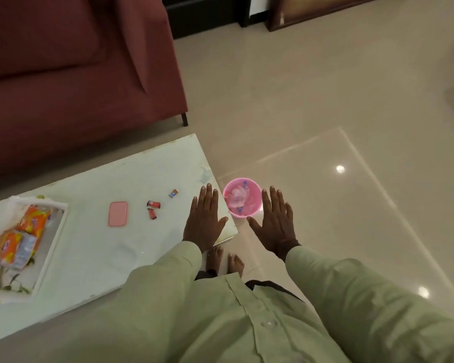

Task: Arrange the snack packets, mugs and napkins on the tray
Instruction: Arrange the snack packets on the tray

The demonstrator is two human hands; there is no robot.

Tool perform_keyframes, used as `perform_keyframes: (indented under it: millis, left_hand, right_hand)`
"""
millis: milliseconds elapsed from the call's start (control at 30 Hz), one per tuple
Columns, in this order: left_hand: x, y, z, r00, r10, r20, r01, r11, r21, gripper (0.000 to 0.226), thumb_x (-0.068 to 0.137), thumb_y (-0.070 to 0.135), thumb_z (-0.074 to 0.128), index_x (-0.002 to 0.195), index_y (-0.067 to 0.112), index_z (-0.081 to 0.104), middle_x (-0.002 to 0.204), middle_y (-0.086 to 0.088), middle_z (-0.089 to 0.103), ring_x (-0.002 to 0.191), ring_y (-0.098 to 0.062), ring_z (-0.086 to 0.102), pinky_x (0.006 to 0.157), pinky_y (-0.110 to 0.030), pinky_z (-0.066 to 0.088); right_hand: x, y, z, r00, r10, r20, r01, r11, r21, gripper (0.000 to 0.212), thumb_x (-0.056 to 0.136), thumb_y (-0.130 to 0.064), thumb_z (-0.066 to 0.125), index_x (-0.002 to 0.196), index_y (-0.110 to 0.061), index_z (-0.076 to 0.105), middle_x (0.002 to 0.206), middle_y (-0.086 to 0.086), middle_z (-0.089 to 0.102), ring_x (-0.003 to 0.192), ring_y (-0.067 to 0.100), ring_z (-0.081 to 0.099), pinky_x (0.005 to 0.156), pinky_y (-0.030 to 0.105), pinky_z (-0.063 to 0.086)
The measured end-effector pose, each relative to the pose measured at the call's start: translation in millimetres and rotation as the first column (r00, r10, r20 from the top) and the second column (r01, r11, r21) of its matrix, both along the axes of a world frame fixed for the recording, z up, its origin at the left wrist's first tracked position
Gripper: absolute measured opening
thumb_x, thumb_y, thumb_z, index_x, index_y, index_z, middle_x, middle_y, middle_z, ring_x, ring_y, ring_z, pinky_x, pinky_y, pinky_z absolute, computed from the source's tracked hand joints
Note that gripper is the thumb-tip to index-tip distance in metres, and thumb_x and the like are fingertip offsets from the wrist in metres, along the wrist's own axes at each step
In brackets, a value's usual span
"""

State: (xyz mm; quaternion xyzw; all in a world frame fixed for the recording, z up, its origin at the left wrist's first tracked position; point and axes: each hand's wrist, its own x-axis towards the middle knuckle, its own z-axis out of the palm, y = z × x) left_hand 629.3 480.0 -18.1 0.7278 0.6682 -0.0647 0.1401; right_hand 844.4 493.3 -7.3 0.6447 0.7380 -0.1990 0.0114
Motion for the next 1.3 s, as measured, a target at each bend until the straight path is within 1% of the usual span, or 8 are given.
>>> perform_keyframes:
  millis: [133, 233, 433, 600, 733, 833, 1067, 1300]
  left_hand:
    - [1.6, -14.3, 1.8, 0.998, 0.057, -0.006, -0.057, 0.998, -0.015, 0.079, 0.099, 0.054, 0.030, 0.155, 0.006, 0.003, 0.164, -0.017, -0.004, 0.151, -0.034, -0.002, 0.121, -0.048, 0.009]
    - [-0.2, -28.0, 4.1, 0.990, 0.136, 0.037, -0.135, 0.991, -0.013, 0.079, 0.099, 0.053, 0.034, 0.156, 0.008, 0.003, 0.164, -0.015, -0.006, 0.151, -0.031, -0.005, 0.121, -0.046, 0.006]
    - [-35.0, -63.0, 8.6, 0.959, 0.280, 0.040, -0.281, 0.960, 0.010, 0.079, 0.099, 0.054, 0.033, 0.155, 0.007, 0.002, 0.164, -0.015, -0.007, 0.151, -0.031, -0.006, 0.123, -0.047, 0.009]
    - [-84.9, -104.5, 15.6, 0.895, 0.443, 0.050, -0.445, 0.895, 0.044, 0.081, 0.099, 0.051, 0.037, 0.155, 0.006, 0.002, 0.164, -0.015, -0.006, 0.152, -0.030, -0.006, 0.121, -0.045, 0.005]
    - [-140.2, -154.3, 20.6, 0.840, 0.542, 0.039, -0.543, 0.837, 0.061, 0.079, 0.099, 0.051, 0.036, 0.155, 0.006, 0.004, 0.164, -0.016, -0.004, 0.152, -0.031, -0.004, 0.122, -0.046, 0.008]
    - [-176.0, -190.5, 22.9, 0.812, 0.583, 0.023, -0.583, 0.810, 0.065, 0.079, 0.099, 0.051, 0.035, 0.155, 0.005, 0.005, 0.163, -0.018, -0.003, 0.152, -0.032, -0.002, 0.122, -0.047, 0.010]
    - [-269.0, -291.9, 23.6, 0.743, 0.670, 0.008, -0.669, 0.742, 0.045, 0.079, 0.100, 0.051, 0.035, 0.155, 0.005, 0.002, 0.164, -0.016, -0.009, 0.151, -0.029, -0.008, 0.123, -0.045, 0.007]
    - [-334.2, -347.0, 31.4, 0.674, 0.738, 0.035, -0.739, 0.672, 0.053, 0.078, 0.100, 0.051, 0.035, 0.155, 0.006, 0.003, 0.164, -0.016, -0.005, 0.152, -0.030, -0.005, 0.123, -0.047, 0.010]
  right_hand:
    - [-9.6, 5.9, 1.8, 0.998, 0.054, -0.021, -0.054, 0.998, 0.021, 0.090, 0.091, -0.064, 0.042, 0.157, -0.015, 0.007, 0.166, 0.011, 0.006, 0.152, 0.030, 0.006, 0.120, 0.051, 0.013]
    - [-22.3, 4.6, 1.0, 0.993, 0.110, -0.035, -0.109, 0.993, 0.035, 0.089, 0.092, -0.061, 0.046, 0.157, -0.014, 0.010, 0.165, 0.011, 0.007, 0.152, 0.031, 0.008, 0.121, 0.052, 0.016]
    - [-69.3, -2.8, 0.1, 0.956, 0.293, -0.015, -0.293, 0.956, 0.026, 0.088, 0.093, -0.060, 0.043, 0.157, -0.011, 0.009, 0.165, 0.011, 0.003, 0.153, 0.031, 0.002, 0.121, 0.055, 0.013]
    - [-124.5, -19.0, 5.0, 0.909, 0.414, -0.048, -0.413, 0.910, 0.021, 0.088, 0.093, -0.059, 0.044, 0.157, -0.015, 0.004, 0.166, 0.007, -0.003, 0.153, 0.027, -0.002, 0.121, 0.053, 0.009]
    - [-184.6, -47.3, 10.3, 0.865, 0.497, -0.075, -0.495, 0.868, 0.039, 0.087, 0.093, -0.058, 0.043, 0.157, -0.015, 0.003, 0.166, 0.005, -0.006, 0.153, 0.024, -0.008, 0.122, 0.051, 0.006]
    - [-222.9, -71.5, 11.9, 0.848, 0.523, -0.087, -0.521, 0.852, 0.051, 0.087, 0.093, -0.058, 0.044, 0.157, -0.015, 0.005, 0.166, 0.006, -0.004, 0.153, 0.024, -0.007, 0.122, 0.050, 0.008]
    - [-328.3, -152.1, 5.8, 0.805, 0.579, -0.125, -0.577, 0.815, 0.056, 0.087, 0.092, -0.059, 0.043, 0.157, -0.014, 0.006, 0.166, 0.007, -0.001, 0.153, 0.025, -0.003, 0.122, 0.051, 0.011]
    - [-395.7, -194.6, 4.5, 0.751, 0.651, -0.113, -0.648, 0.759, 0.060, 0.088, 0.091, -0.061, 0.041, 0.157, -0.013, 0.008, 0.166, 0.008, 0.001, 0.153, 0.026, 0.000, 0.120, 0.051, 0.012]
